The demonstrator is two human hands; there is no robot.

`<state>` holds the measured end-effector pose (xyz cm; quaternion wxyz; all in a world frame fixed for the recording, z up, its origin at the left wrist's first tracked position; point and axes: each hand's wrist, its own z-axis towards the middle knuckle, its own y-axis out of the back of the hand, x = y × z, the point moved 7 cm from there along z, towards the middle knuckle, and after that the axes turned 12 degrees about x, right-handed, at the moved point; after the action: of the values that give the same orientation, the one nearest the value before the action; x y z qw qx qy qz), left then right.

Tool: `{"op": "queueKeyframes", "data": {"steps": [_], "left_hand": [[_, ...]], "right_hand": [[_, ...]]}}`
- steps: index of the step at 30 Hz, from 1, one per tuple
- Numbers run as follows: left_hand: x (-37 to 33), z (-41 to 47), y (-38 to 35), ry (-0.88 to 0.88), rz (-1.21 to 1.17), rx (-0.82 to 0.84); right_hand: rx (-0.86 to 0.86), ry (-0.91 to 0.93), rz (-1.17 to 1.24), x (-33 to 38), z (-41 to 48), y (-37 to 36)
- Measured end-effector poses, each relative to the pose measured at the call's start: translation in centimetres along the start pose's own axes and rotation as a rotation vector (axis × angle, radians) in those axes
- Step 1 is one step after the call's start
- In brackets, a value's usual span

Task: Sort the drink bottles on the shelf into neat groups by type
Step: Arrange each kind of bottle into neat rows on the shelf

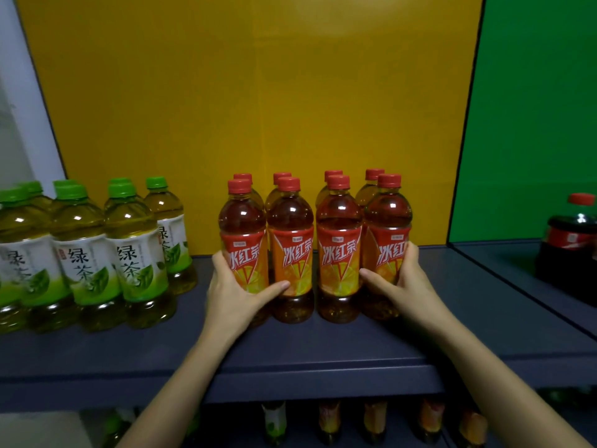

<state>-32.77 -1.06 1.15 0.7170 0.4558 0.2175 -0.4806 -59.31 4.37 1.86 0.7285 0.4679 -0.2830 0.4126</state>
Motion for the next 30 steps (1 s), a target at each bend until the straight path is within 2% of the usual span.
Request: {"op": "queueKeyframes", "data": {"steps": [3, 6, 9, 12, 15, 18, 30], "left_hand": [[-0.1, 0.1, -0.2, 0.009, -0.027, 0.042], [0.1, 0.0, 0.9, -0.003, -0.163, 0.042], [2.3, 1.4, 3.4, 0.002, -0.229, -0.019], [4.0, 3.4, 4.2, 0.077, -0.225, 0.072], [4.5, 4.4, 2.8, 0.162, -0.317, 0.253], [4.4, 4.8, 1.9, 0.187, -0.325, 0.304], [3.9, 5.2, 2.0, 0.152, -0.267, 0.242]], "right_hand": [[0.017, -0.001, -0.002, 0.2, 0.0, -0.2], [0.052, -0.023, 0.043, 0.1, -0.1, 0.3], [-0.067, -0.045, 0.029, -0.5, 0.1, 3.2], [-0.148, -0.057, 0.026, -1.8, 1.4, 5.8], [0.026, -0.131, 0.161, -3.5, 3.4, 5.4], [0.184, -0.189, 0.248, -4.3, 4.3, 4.2], [0.159, -0.174, 0.181, -4.1, 5.4, 3.5]]}}
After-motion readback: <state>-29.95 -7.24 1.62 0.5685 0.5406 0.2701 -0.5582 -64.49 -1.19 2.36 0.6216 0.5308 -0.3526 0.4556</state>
